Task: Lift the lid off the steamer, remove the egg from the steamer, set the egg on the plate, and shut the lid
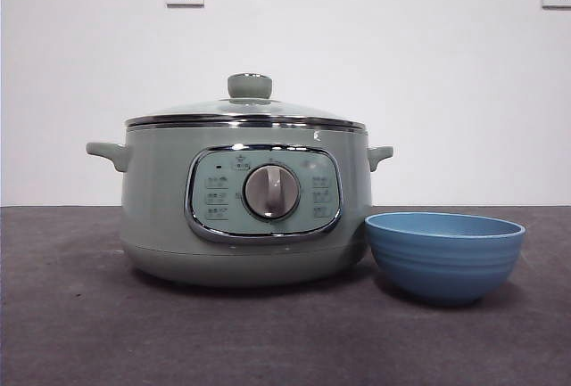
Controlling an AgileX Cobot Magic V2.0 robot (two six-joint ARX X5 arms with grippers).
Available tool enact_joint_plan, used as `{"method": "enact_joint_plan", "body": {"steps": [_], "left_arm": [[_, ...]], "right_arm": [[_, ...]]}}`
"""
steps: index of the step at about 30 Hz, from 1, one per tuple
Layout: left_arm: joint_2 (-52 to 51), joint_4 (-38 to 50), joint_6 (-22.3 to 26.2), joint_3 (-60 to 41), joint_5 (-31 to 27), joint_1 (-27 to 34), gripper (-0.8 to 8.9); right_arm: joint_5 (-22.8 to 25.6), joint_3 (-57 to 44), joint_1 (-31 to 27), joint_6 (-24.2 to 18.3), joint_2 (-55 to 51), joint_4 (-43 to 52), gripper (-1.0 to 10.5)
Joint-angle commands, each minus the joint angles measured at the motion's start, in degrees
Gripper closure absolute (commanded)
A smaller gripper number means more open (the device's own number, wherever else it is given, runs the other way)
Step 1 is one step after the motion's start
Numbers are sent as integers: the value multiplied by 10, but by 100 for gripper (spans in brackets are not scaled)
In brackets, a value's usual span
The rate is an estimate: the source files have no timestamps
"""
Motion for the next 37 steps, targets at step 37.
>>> {"method": "enact_joint_plan", "body": {"steps": [37], "left_arm": [[-1,3,-41,-8,34,2,817]], "right_arm": [[80,-77,-138,-84,-137,188,946]]}}
